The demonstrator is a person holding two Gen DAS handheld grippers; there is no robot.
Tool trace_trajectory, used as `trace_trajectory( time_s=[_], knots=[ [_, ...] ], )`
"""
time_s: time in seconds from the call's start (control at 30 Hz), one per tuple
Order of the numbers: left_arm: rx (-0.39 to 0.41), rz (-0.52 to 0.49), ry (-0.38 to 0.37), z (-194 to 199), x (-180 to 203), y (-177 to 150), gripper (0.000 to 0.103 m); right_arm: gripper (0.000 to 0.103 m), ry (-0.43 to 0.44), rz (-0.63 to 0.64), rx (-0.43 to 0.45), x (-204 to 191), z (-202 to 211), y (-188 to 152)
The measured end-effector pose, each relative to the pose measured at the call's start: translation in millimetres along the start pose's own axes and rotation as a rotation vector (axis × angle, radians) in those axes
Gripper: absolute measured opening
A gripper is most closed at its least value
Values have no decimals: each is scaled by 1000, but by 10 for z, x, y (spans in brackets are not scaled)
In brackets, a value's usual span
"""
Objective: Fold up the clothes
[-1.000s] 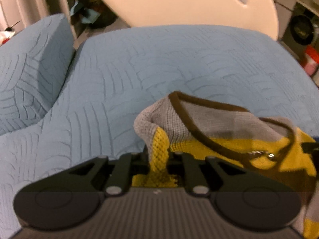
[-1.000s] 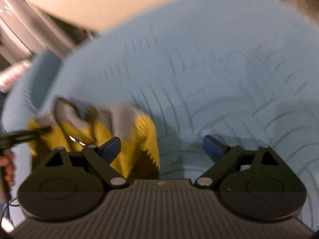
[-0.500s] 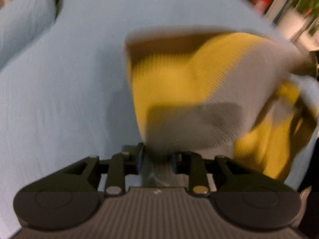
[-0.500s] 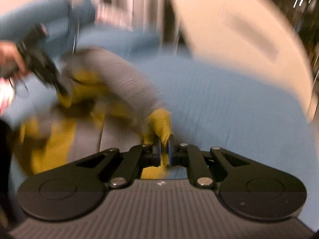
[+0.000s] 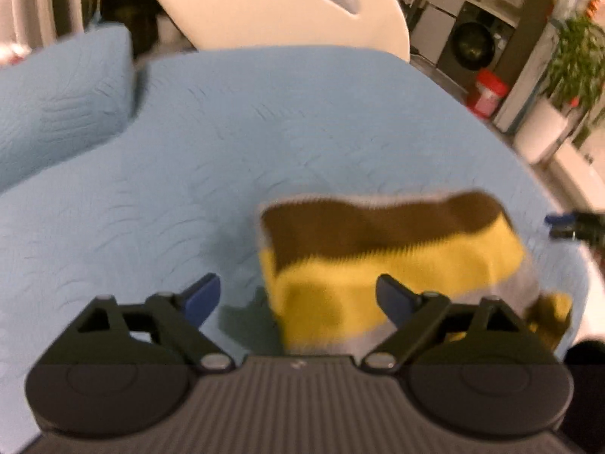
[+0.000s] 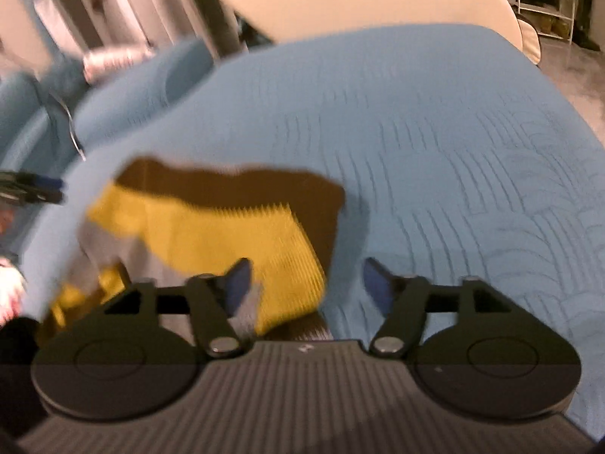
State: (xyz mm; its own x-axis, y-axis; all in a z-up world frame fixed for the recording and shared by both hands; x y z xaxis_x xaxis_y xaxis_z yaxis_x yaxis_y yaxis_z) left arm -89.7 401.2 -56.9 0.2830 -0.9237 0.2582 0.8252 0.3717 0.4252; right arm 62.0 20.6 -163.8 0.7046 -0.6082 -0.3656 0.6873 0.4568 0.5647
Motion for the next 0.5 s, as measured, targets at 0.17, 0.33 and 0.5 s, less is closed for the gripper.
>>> trace_trajectory(
  time_s=[0.17,0.33,0.5],
  knots=[
    [-126,13,42,-576,-156,535,91,78,37,48,-34,79,-422,192],
    [-176,-142,53,-1036,-205,588,92,78,65,273,-99,75,-826,463],
    [-109,-249,-36,-1029,-136,385,72,78,162,352,-139,129,-1141,765]
  ],
)
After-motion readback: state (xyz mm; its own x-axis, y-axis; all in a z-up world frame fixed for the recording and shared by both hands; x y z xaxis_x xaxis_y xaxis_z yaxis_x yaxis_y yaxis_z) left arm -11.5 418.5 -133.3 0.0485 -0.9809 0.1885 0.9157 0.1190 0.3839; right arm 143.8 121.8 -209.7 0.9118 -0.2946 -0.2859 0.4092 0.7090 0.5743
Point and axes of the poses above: each gripper's, at about its wrist camera, not at the fingertips, and z roughly against the way its jaws point, x to its right, y to its top, the point moved 2 cm from there along -z, roughly the way its jaws point, and after that the axes turned 6 degrees about -x, right-handed, at the moved point
